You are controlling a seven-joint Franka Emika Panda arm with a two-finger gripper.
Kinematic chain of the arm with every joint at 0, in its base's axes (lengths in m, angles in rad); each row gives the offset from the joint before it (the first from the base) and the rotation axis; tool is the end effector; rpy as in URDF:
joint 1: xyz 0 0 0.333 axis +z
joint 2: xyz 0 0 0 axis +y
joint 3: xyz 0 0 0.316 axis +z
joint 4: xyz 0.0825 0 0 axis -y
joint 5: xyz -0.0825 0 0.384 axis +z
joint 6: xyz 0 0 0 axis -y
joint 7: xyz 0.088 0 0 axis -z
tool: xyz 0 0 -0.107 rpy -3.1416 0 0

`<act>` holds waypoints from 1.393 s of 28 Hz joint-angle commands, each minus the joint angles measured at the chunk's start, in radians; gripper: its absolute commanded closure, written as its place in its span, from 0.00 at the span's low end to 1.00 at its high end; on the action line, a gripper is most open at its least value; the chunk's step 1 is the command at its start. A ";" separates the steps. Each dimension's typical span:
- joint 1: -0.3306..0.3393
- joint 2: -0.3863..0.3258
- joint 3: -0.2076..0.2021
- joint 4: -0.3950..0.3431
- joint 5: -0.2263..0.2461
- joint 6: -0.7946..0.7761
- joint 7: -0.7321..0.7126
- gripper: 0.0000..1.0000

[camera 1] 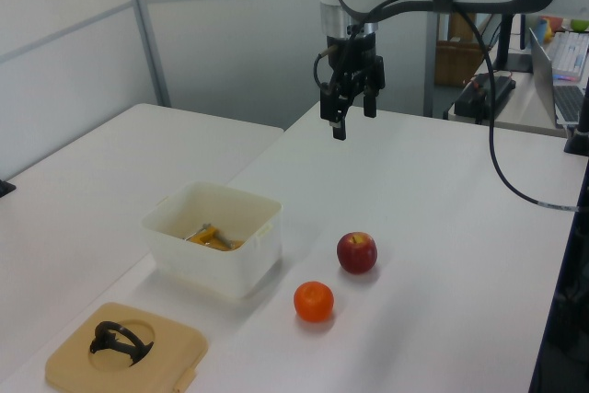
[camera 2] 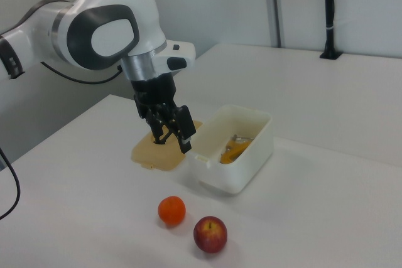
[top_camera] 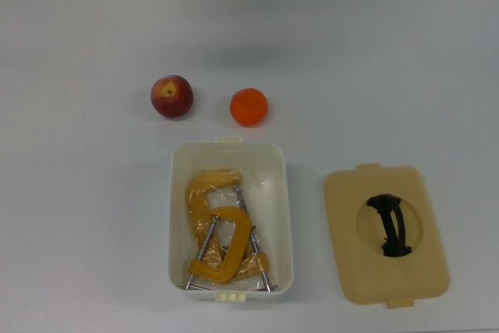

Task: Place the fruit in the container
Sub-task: 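Lower the open gripper down onto the red apple, then close the gripper on the red apple and lift it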

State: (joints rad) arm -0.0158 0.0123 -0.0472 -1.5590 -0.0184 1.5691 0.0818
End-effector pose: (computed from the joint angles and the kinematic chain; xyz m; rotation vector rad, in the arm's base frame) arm 0.5570 -0.0369 0.6231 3.1144 -0.2259 -0.0031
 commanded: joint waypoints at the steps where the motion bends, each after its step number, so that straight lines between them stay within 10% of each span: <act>1: -0.006 -0.014 -0.011 -0.003 0.027 -0.050 -0.011 0.00; 39: 0.019 0.236 -0.003 -0.374 -0.055 0.413 -0.120 0.00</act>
State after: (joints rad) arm -0.0070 0.2307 -0.0481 -1.8820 -0.0564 1.9159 -0.0313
